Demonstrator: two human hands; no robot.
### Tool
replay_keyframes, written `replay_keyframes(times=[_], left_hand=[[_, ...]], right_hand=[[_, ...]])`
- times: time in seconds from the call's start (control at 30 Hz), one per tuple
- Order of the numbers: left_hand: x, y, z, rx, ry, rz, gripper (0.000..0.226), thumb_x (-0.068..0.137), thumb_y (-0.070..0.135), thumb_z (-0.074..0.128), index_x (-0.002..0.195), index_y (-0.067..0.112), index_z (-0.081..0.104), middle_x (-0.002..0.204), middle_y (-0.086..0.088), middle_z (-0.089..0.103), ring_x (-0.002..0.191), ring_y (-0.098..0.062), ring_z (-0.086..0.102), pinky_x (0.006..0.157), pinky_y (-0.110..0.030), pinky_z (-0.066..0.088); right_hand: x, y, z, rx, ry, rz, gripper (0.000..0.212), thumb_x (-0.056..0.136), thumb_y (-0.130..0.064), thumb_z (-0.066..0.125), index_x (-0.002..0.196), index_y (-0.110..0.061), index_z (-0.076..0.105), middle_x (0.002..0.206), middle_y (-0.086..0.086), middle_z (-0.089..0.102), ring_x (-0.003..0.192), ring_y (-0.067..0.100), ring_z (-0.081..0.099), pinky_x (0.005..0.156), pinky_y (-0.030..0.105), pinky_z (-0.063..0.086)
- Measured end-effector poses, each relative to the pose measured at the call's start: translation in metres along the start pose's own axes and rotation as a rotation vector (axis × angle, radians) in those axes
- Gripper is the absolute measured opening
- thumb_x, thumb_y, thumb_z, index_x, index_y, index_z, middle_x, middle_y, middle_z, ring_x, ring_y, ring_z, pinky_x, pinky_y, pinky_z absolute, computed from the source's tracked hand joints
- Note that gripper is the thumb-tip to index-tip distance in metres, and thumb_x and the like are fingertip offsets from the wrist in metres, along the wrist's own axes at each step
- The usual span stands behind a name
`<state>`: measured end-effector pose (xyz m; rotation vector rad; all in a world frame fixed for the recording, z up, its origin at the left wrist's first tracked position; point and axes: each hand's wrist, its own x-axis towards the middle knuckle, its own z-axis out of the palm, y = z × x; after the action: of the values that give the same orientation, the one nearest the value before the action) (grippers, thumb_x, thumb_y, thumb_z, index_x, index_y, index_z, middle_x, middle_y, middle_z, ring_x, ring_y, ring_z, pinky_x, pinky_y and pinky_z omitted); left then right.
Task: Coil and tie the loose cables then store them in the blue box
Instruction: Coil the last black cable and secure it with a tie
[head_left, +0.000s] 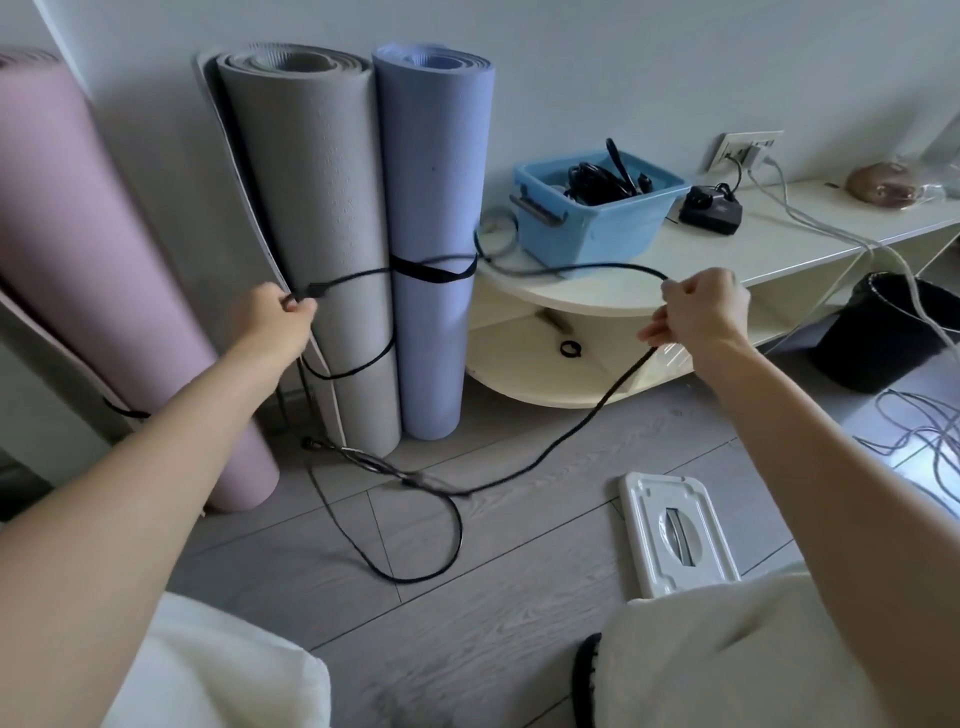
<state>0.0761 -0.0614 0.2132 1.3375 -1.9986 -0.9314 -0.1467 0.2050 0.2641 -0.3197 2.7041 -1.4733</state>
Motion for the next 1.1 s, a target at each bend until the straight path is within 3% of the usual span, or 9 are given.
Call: replay_keyframes(times=[0.1, 0.23, 0.37, 0.47, 0.6, 0.7, 0.87, 0.97, 1.1], left_hand=[[-0.004, 0.004, -0.003, -0.083, 0.039, 0.024, 0.028, 0.092, 0.019, 0.048, 0.065, 0.018, 0.037, 0.065, -0.008, 0.056, 0.052, -0.025, 0.044, 0.052, -0.026, 0.030], [-0.023, 0.035, 0.008, -0.209, -0.141, 0.248, 0.032, 0.083, 0.027, 0.056, 0.061, 0.017, 0.035, 0.038, 0.008, 0.048, 0.043, -0.014, 0.045, 0.045, -0.023, 0.027], [-0.051, 0.061, 0.021, -0.114, -0.480, 0.468, 0.033, 0.091, 0.015, 0.058, 0.064, 0.019, 0.040, 0.038, 0.008, 0.047, 0.033, 0.001, 0.042, 0.038, -0.015, 0.031], [-0.066, 0.072, 0.023, -0.180, -0.645, 0.504, 0.030, 0.090, 0.012, 0.060, 0.066, 0.015, 0.043, 0.038, 0.010, 0.047, 0.033, 0.000, 0.038, 0.037, -0.007, 0.027], [-0.068, 0.074, 0.018, -0.268, -0.725, 0.455, 0.028, 0.089, 0.016, 0.061, 0.067, 0.017, 0.044, 0.043, 0.010, 0.046, 0.036, -0.001, 0.032, 0.038, -0.010, 0.024], [-0.069, 0.075, 0.014, -0.284, -0.799, 0.453, 0.026, 0.088, 0.021, 0.062, 0.069, 0.019, 0.044, 0.044, 0.010, 0.046, 0.041, -0.003, 0.032, 0.039, -0.013, 0.022], [-0.071, 0.074, 0.016, -0.293, -0.791, 0.453, 0.029, 0.088, 0.019, 0.062, 0.067, 0.018, 0.041, 0.042, 0.009, 0.045, 0.038, -0.001, 0.031, 0.038, -0.011, 0.023], [-0.064, 0.071, 0.019, -0.267, -0.684, 0.462, 0.033, 0.087, 0.018, 0.064, 0.064, 0.017, 0.040, 0.044, 0.010, 0.052, 0.038, -0.001, 0.034, 0.039, -0.013, 0.025], [-0.049, 0.053, 0.026, 0.015, -0.662, 0.435, 0.029, 0.085, 0.019, 0.066, 0.065, 0.017, 0.045, 0.062, 0.011, 0.066, 0.059, -0.016, 0.043, 0.058, -0.026, 0.033]], right_hand=[[-0.002, 0.001, 0.011, -0.089, -0.209, 0.073, 0.020, 0.097, -0.010, 0.045, 0.089, 0.004, 0.057, 0.067, 0.016, 0.063, 0.042, 0.018, 0.063, 0.062, 0.037, 0.059], [-0.021, -0.006, 0.031, -0.611, -0.686, -0.057, 0.033, 0.091, -0.014, 0.056, 0.121, 0.000, 0.049, 0.110, 0.015, 0.060, 0.079, 0.027, 0.067, 0.060, 0.029, 0.058], [-0.036, -0.030, 0.046, -0.460, -0.573, -0.579, 0.081, 0.077, -0.023, 0.075, 0.142, -0.015, 0.028, 0.143, 0.005, 0.032, 0.100, 0.019, 0.053, 0.074, 0.019, 0.040], [-0.050, -0.039, 0.059, -0.424, -0.665, -0.683, 0.057, 0.078, -0.023, 0.073, 0.128, -0.017, 0.045, 0.122, -0.001, 0.052, 0.074, 0.009, 0.055, 0.062, 0.018, 0.038], [-0.051, -0.040, 0.063, -0.096, -0.672, -0.439, 0.015, 0.089, -0.012, 0.061, 0.102, -0.013, 0.054, 0.067, 0.001, 0.060, 0.042, 0.002, 0.051, 0.042, 0.015, 0.039], [-0.049, -0.044, 0.052, 0.154, -0.782, -0.285, 0.025, 0.088, -0.009, 0.061, 0.110, -0.016, 0.053, 0.067, 0.003, 0.059, 0.046, 0.011, 0.046, 0.044, 0.019, 0.037], [-0.051, -0.040, 0.046, 0.187, -0.994, -0.099, 0.006, 0.085, -0.010, 0.065, 0.081, -0.010, 0.060, 0.057, -0.002, 0.048, 0.051, 0.008, 0.038, 0.050, 0.018, 0.031], [-0.047, -0.042, 0.037, 0.170, -0.832, -0.127, 0.007, 0.083, -0.012, 0.068, 0.079, -0.010, 0.063, 0.053, -0.004, 0.046, 0.050, 0.008, 0.041, 0.050, 0.017, 0.036], [-0.029, -0.039, 0.024, 0.142, -0.306, -0.132, 0.010, 0.083, -0.019, 0.069, 0.082, -0.011, 0.063, 0.061, 0.000, 0.052, 0.051, 0.009, 0.046, 0.055, 0.020, 0.044]])
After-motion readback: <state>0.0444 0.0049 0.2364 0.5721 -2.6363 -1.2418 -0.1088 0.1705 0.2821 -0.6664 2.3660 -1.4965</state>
